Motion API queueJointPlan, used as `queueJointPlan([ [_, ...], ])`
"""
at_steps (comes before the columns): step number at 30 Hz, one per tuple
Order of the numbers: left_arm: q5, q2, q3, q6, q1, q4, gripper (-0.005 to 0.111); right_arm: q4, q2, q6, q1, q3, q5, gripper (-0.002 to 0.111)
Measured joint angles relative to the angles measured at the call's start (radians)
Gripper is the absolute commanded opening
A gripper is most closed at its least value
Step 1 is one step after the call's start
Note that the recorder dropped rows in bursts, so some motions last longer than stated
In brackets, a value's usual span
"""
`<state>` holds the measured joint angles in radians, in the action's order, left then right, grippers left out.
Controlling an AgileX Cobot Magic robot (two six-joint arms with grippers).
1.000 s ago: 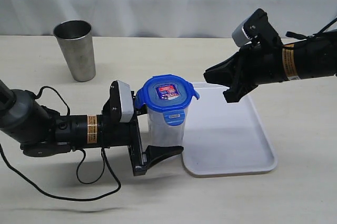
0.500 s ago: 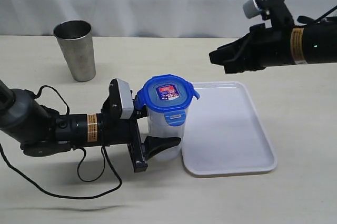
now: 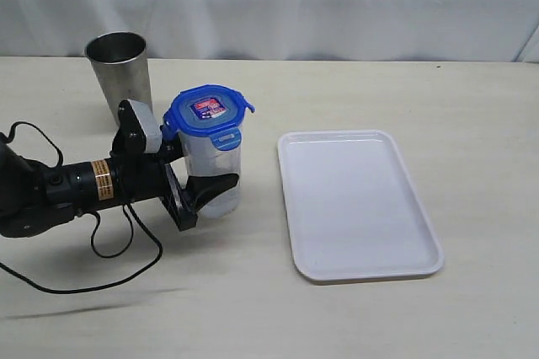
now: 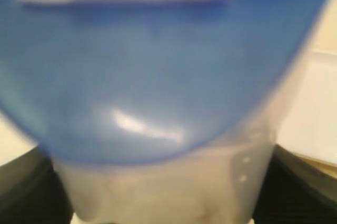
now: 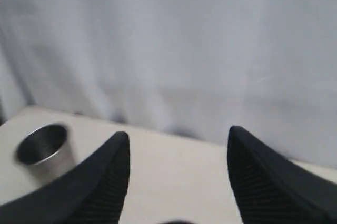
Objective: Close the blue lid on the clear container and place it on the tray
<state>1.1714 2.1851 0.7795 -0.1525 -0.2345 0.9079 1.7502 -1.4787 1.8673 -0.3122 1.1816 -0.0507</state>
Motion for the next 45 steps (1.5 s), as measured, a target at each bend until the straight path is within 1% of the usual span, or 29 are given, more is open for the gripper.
queueJointPlan([
  [1, 0.000, 0.000, 0.000, 0.000, 0.000, 0.000, 0.000, 0.003, -0.014, -0.019, -0.033, 0.012, 0.123, 0.050],
  [2, 0.000, 0.000, 0.000, 0.000, 0.000, 0.000, 0.000, 0.003, -0.052, -0.086, -0.090, 0.037, 0.339, 0.049],
  [3, 0.000, 0.000, 0.000, 0.000, 0.000, 0.000, 0.000, -0.013, -0.077, -0.146, -0.110, 0.055, 0.441, 0.046],
  [4, 0.000, 0.000, 0.000, 0.000, 0.000, 0.000, 0.000, -0.191, -0.127, -0.331, -0.129, 0.109, 0.550, 0.046],
  [5, 0.000, 0.000, 0.000, 0.000, 0.000, 0.000, 0.000, -0.313, -0.154, -0.484, -0.128, 0.151, 0.578, 0.047],
  [6, 0.000, 0.000, 0.000, 0.000, 0.000, 0.000, 0.000, -0.544, -0.181, -0.670, -0.122, 0.198, 0.588, 0.047],
  [8, 0.000, 0.000, 0.000, 0.000, 0.000, 0.000, 0.000, -0.919, -0.229, -1.065, -0.094, 0.293, 0.601, 0.047],
  [9, 0.000, 0.000, 0.000, 0.000, 0.000, 0.000, 0.000, -1.224, -0.260, -1.343, -0.073, 0.358, 0.631, 0.047],
  [10, 0.000, 0.000, 0.000, 0.000, 0.000, 0.000, 0.000, -1.434, -0.280, -1.528, -0.049, 0.401, 0.666, 0.047],
  [11, -0.002, 0.000, 0.000, 0.000, 0.000, 0.000, 0.000, -1.682, -0.298, -1.701, -0.030, 0.441, 0.713, 0.047],
  [12, -0.002, 0.000, 0.000, 0.000, 0.000, 0.000, 0.000, -1.912, -0.324, -1.933, -0.001, 0.494, 0.798, 0.047],
  [13, -0.002, 0.000, 0.000, 0.000, 0.000, 0.000, 0.000, -2.110, -0.339, -2.062, 0.014, 0.523, 0.863, 0.047],
  [15, -0.003, 0.000, 0.000, 0.000, 0.000, 0.000, 0.000, -2.386, -0.371, -2.289, 0.032, 0.569, 1.019, 0.047],
  [16, -0.003, 0.000, 0.000, 0.000, 0.000, 0.000, 0.000, -2.448, -0.383, -2.342, 0.032, 0.580, 1.080, 0.047],
  [18, -0.003, 0.000, 0.000, -0.001, 0.000, 0.000, 0.000, -2.496, -0.399, -2.410, 0.018, 0.586, 1.152, 0.047],
  [20, -0.003, 0.000, 0.000, -0.001, 0.000, 0.000, 0.000, -2.468, -0.418, -2.417, -0.005, 0.586, 1.177, 0.047],
  [25, -0.003, 0.000, 0.000, -0.001, 0.000, 0.000, 0.000, -2.399, -0.475, -2.399, -0.061, 0.584, 1.180, 0.056],
  [28, -0.003, 0.000, 0.000, -0.001, 0.000, 0.000, 0.000, -2.389, -0.495, -2.397, -0.088, 0.584, 1.167, 0.057],
  [35, -0.003, 0.000, 0.000, -0.001, 0.000, 0.000, 0.000, -2.373, -0.507, -2.373, -0.101, 0.584, 1.130, 0.046],
  [45, -0.003, 0.000, 0.000, -0.002, 0.001, 0.000, 0.000, -2.355, -0.561, -2.371, -0.123, 0.584, 1.124, 0.046],
])
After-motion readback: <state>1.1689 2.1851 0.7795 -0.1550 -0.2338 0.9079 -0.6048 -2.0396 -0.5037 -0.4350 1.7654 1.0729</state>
